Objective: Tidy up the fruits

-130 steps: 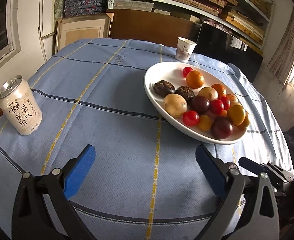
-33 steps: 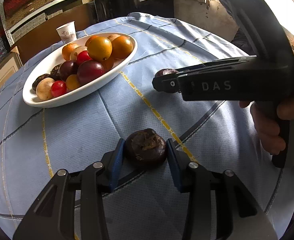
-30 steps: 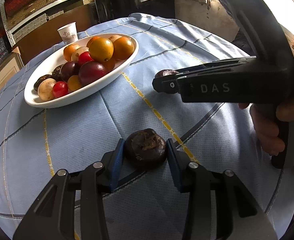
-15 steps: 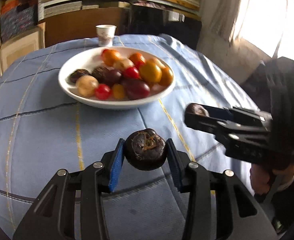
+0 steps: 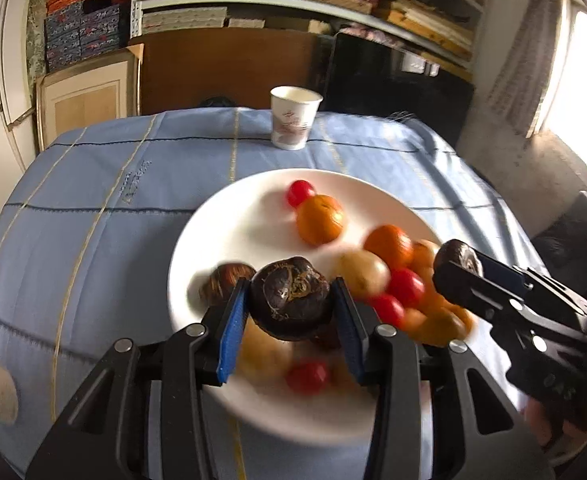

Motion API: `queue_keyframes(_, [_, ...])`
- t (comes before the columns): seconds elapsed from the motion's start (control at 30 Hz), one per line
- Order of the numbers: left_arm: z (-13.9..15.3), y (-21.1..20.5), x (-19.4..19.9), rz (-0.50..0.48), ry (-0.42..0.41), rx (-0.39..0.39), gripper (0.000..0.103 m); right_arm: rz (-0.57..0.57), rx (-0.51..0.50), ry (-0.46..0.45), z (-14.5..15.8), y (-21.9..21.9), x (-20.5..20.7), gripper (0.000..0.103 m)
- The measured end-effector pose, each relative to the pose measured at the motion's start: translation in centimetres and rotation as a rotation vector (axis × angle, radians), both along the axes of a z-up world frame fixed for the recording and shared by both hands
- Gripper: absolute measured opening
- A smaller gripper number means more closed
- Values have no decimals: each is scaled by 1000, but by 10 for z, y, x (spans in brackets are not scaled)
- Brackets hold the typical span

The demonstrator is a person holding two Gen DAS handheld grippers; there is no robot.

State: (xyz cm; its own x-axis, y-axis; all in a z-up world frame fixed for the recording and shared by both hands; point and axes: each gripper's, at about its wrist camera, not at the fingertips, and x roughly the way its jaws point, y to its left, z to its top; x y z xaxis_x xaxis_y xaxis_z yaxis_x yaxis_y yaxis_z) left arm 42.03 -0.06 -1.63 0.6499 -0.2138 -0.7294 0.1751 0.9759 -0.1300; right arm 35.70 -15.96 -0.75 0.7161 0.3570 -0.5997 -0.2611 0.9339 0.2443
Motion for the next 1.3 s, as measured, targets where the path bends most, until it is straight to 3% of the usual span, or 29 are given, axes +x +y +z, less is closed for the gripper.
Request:
queue_keyframes(0.23, [-15,0,29,20,15,12,42,23,-5,12,-10,4,24,43])
queue_keyframes(0.43, [-5,0,17,70,-37,50,78,22,-14,-25,2,3,14,49])
queue_keyframes(0.6, [22,3,-20,97,-98,67,93,9,2,-46,21,-6,-14,55])
queue_keyframes(0.8, [47,3,-94,119,-163,112,98,22,-49,-65,30,-12,-66,71])
queue_keyframes(0.97, [42,10,-160,175,-209,127,98,54,-79,-59,17,-13,-120,80])
queue_keyframes(1.17, [26,7,-199,164,-200,152,98,79,-214,-74,-5,1,-167,94])
queue_keyframes(1.3, [23,3,-211,152,-211,174,98,72,-249,-125,-4,4,-183,95])
